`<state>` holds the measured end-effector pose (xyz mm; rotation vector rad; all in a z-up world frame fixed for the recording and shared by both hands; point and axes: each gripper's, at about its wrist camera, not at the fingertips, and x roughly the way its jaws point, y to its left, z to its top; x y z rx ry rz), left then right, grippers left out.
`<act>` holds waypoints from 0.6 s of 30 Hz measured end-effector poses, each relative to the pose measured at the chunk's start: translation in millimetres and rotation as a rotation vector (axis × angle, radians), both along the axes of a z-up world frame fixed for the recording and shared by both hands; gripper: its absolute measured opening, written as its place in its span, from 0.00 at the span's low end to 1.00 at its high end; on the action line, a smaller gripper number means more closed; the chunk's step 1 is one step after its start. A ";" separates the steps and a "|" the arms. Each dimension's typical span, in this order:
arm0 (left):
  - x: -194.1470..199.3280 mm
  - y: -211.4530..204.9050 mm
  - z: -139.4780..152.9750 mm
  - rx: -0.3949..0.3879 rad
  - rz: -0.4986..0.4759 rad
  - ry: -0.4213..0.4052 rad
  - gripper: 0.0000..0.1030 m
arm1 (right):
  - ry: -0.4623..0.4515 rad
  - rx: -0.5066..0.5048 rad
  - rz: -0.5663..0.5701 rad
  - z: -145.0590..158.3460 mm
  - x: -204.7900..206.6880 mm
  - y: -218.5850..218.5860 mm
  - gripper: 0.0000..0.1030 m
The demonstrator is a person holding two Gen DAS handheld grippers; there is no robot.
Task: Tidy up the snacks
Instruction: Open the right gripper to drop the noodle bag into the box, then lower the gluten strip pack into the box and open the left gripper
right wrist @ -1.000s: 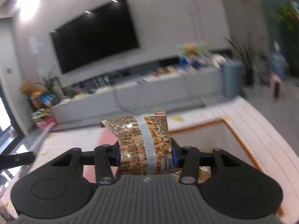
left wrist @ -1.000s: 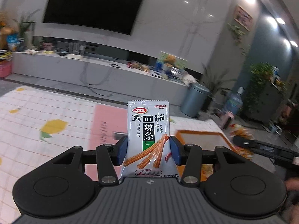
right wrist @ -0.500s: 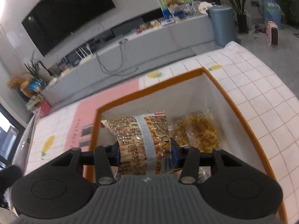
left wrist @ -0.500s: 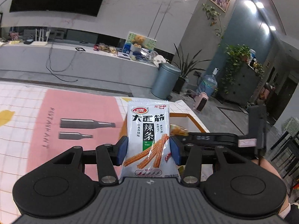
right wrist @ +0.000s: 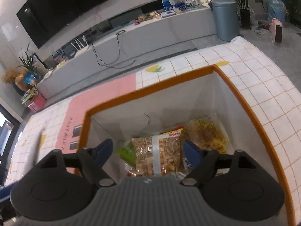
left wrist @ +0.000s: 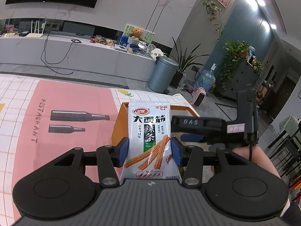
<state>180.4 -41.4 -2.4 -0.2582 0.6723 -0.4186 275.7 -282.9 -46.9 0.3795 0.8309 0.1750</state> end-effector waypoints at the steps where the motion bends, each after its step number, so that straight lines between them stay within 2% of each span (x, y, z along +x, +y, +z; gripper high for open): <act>1: -2.7 -0.2 0.3 0.002 -0.003 0.001 0.53 | -0.012 -0.001 -0.019 3.3 -4.2 -2.7 0.81; 8: -14.0 -18.7 13.6 0.028 -0.026 -0.005 0.53 | -0.096 0.045 -0.127 31.5 -41.0 -38.3 0.91; 13: -17.3 -47.8 14.4 0.062 -0.050 0.015 0.53 | -0.139 0.065 -0.182 41.7 -71.2 -68.1 0.91; 18: -15.9 -77.3 8.3 0.097 -0.079 0.048 0.53 | -0.150 0.057 -0.188 45.9 -84.3 -88.6 0.94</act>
